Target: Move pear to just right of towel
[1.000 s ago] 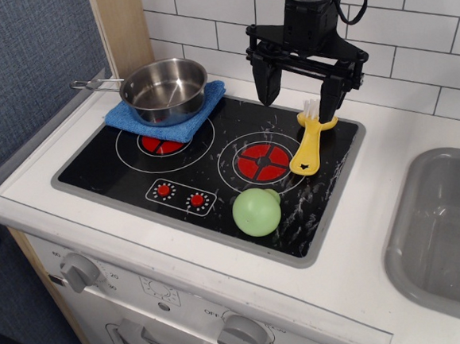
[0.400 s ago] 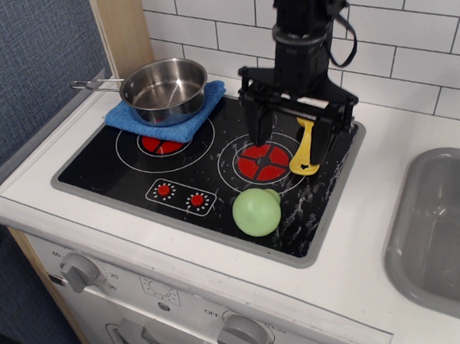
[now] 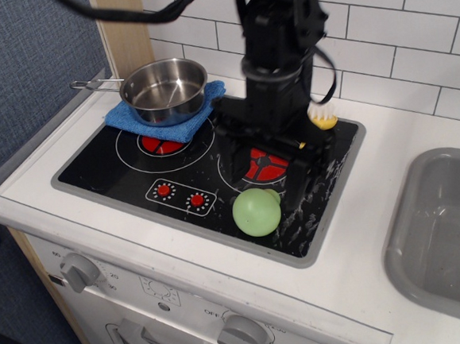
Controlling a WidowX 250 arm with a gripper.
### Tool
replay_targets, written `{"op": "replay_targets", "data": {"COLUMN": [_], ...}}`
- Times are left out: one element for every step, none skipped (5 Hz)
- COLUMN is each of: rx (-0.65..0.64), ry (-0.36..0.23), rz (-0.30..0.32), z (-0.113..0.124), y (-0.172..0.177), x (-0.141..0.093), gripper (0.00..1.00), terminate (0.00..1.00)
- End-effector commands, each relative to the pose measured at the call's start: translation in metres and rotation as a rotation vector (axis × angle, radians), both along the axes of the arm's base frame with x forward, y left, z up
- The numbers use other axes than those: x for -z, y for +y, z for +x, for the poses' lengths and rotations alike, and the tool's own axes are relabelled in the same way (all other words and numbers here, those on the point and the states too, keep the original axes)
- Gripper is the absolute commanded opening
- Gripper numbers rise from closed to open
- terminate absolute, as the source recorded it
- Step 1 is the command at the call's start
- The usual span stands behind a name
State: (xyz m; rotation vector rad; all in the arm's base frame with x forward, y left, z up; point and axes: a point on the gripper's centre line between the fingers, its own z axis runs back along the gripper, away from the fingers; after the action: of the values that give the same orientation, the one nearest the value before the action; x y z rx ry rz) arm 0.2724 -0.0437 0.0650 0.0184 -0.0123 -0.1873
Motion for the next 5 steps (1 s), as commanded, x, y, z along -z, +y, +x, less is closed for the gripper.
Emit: {"op": "replay_targets", "data": {"rx": [-0.007,-0.025,-0.043,-0.045,-0.05], "ry": [-0.013,0.002,0.021,0.036,0.035], "rz": [0.054,0.072,0.077,0.081,0.065], "z": [-0.001,0.006,0.01,0.011,0.011], "y": [0.009,0.012,0.013,0.011,0.011], "x": [0.011,0.023,0.032,0.036,0.037], "gripper": [1.0,1.0,1.0,1.0,0.0], "terminate": [0.0,0.0,0.0,0.0,0.0]}}
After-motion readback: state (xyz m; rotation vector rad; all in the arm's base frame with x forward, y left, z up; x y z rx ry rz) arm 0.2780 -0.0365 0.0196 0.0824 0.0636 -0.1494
